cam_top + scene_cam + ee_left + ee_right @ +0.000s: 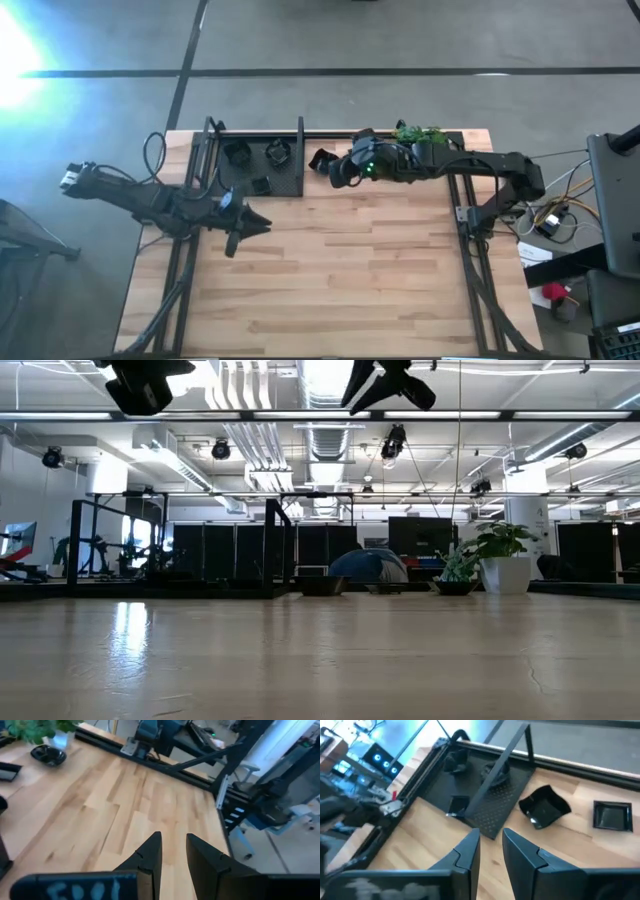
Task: Pick & Place Mini shaped plates
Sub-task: Stack the black distorted square plate on top of the black distorted square plates on the shelf
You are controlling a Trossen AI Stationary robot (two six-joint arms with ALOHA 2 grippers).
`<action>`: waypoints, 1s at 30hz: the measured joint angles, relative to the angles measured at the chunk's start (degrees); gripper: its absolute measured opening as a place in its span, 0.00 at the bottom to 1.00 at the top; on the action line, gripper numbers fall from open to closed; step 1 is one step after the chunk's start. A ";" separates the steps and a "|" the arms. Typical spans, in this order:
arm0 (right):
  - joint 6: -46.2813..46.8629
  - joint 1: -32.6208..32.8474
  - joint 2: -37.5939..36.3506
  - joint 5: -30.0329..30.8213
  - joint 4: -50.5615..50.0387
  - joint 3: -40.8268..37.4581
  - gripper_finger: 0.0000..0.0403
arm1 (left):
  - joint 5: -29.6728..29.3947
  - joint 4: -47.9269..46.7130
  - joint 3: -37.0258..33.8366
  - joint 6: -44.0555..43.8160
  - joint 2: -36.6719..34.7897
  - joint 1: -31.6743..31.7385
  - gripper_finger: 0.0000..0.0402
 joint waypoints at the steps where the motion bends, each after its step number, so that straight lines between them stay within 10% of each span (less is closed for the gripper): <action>1: -0.12 -0.51 0.11 0.00 -0.68 -0.01 0.20 | 0.00 -0.06 0.35 -0.02 -0.04 -0.26 0.20; 30: -22.34 -24.56 14.82 -20.73 -1.91 -0.28 0.28 | -21.22 6.70 2.36 2.25 0.58 -0.52 0.20</action>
